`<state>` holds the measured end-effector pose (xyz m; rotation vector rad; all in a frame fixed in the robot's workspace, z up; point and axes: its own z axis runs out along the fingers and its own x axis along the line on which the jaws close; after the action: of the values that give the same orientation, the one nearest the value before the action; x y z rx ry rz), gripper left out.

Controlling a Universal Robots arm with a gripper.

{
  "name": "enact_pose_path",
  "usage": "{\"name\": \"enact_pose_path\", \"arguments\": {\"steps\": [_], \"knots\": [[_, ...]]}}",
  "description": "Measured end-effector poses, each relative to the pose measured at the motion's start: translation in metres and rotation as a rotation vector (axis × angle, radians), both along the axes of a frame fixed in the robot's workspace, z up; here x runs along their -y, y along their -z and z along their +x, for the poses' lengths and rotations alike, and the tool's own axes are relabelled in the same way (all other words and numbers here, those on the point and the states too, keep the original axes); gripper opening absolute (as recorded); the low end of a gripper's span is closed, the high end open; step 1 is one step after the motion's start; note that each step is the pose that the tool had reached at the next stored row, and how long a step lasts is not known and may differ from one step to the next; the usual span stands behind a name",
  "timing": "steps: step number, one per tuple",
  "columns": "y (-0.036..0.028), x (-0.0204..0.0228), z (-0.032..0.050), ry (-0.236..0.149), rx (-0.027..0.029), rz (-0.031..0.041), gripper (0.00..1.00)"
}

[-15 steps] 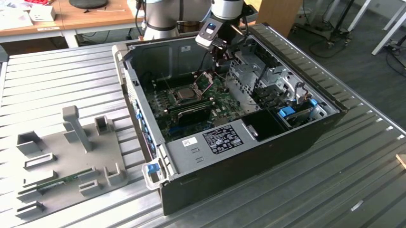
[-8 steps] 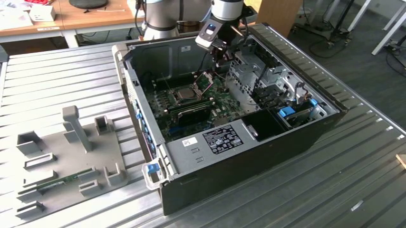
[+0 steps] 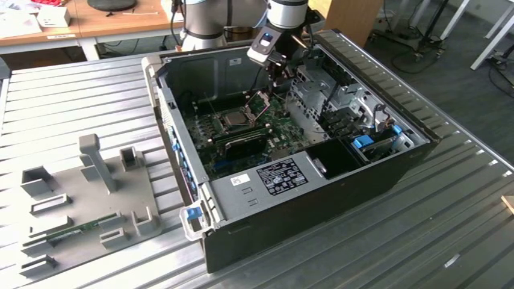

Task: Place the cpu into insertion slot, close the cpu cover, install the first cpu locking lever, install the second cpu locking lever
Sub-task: 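Close the cpu cover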

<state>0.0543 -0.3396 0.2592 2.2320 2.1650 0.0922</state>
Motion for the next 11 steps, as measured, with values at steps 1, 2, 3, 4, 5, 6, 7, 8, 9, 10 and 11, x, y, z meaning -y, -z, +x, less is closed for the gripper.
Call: {"name": "enact_pose_path", "arguments": {"steps": [1, 2, 3, 4, 5, 6, 7, 8, 9, 10, 11], "knots": [[0.0003, 0.0000, 0.0000, 0.000, -0.0001, -0.0001, 0.10], [0.0002, 0.0000, 0.0000, 0.000, -0.0001, -0.0003, 0.10], [0.0002, 0.0001, 0.0000, 0.000, -0.0002, -0.0004, 0.10], [0.0003, 0.0000, 0.0000, 0.000, -0.0001, -0.0003, 0.10], [0.0004, 0.0000, 0.0000, 0.000, 0.0000, -0.0001, 0.10], [0.0004, 0.0000, 0.0000, 0.000, 0.0000, -0.0001, 0.10], [0.0005, 0.0000, 0.0000, 0.000, 0.0000, 0.0000, 0.10], [0.0005, 0.0000, 0.0000, 0.000, 0.0000, -0.0001, 0.10], [0.0005, 0.0000, 0.0000, 0.000, 0.0000, -0.0001, 0.10], [0.0005, 0.0000, 0.0000, 0.000, 0.0000, -0.0001, 0.10], [0.0005, 0.0000, 0.0000, 0.000, 0.0000, -0.0001, 0.10]]}}
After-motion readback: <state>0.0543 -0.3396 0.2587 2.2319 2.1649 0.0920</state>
